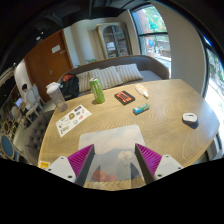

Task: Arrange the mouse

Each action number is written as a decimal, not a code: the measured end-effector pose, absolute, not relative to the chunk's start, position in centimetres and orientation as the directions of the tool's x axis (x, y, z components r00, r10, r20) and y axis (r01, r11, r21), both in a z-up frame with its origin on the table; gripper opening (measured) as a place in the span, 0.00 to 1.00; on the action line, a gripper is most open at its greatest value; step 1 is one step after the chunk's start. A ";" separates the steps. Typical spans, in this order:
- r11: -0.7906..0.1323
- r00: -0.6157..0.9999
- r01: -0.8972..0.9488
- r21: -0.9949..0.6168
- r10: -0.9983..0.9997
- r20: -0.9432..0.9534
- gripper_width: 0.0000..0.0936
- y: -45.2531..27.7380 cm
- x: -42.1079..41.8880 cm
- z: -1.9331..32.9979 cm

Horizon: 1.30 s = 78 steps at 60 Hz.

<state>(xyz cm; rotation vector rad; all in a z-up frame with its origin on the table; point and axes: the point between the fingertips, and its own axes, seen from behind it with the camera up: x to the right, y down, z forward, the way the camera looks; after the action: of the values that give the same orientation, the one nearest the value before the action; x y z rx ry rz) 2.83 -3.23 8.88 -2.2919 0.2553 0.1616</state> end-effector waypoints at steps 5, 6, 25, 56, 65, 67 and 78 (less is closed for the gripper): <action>-0.659 0.974 -0.226 -0.718 -0.147 -0.173 0.89 -3.7 5.0 8.3; -0.660 0.974 -0.228 -0.716 -0.151 -0.171 0.89 -3.9 5.6 8.1; -0.679 0.968 -0.215 -0.702 -0.245 -0.058 0.89 -6.9 25.5 3.9; -0.615 0.984 -0.123 -0.779 -0.179 -0.015 0.89 0.2 41.5 -1.6; -0.585 0.983 -0.130 -0.800 -0.181 -0.027 0.88 4.2 42.9 -1.9; -0.577 0.981 -0.136 -0.805 -0.191 -0.029 0.88 4.4 43.4 -1.7; -0.580 0.976 -0.151 -0.800 -0.216 -0.028 0.60 6.7 43.9 -1.9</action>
<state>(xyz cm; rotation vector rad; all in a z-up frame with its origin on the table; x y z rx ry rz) 43.88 6.68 -1.94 -2.1997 0.2560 -0.0902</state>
